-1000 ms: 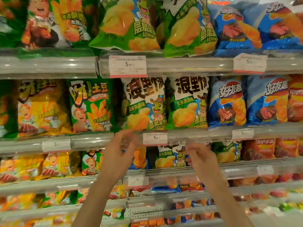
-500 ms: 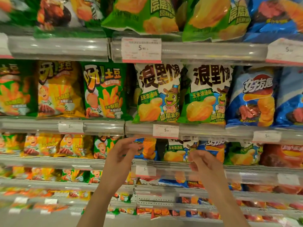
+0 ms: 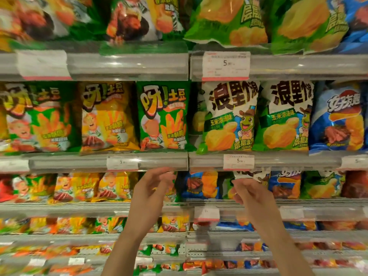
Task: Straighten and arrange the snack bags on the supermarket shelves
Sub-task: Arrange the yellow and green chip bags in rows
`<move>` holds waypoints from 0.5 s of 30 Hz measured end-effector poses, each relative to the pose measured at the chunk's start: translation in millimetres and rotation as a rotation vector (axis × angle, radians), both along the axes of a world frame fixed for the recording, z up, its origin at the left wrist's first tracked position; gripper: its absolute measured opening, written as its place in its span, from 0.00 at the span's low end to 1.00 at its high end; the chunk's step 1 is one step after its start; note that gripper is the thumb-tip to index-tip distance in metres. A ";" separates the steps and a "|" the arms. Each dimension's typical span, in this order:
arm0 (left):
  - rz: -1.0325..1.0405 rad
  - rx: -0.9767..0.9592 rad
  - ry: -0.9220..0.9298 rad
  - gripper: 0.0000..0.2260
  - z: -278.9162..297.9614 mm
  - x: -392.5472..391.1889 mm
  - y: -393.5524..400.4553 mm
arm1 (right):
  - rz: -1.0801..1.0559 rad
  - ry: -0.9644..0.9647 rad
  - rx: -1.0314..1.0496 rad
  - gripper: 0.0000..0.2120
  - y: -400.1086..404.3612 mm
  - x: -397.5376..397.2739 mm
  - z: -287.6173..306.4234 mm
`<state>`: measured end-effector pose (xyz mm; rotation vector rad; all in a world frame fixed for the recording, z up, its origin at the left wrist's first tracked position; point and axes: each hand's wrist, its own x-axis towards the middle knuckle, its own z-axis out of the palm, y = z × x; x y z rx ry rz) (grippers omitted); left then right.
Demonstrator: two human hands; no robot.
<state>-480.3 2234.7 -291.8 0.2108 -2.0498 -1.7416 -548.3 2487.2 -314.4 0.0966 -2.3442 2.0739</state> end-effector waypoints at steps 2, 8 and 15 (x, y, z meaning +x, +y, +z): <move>-0.041 0.015 0.013 0.06 3.4 5.1 -30.1 | -0.029 0.019 -0.003 0.06 -24.1 11.7 -1.6; -0.116 0.010 0.040 0.07 14.7 24.3 -123.2 | -0.111 0.034 0.050 0.07 -106.4 49.9 0.6; -0.099 0.086 0.033 0.08 10.7 42.4 -184.3 | -0.135 0.021 -0.099 0.08 -173.0 79.1 22.6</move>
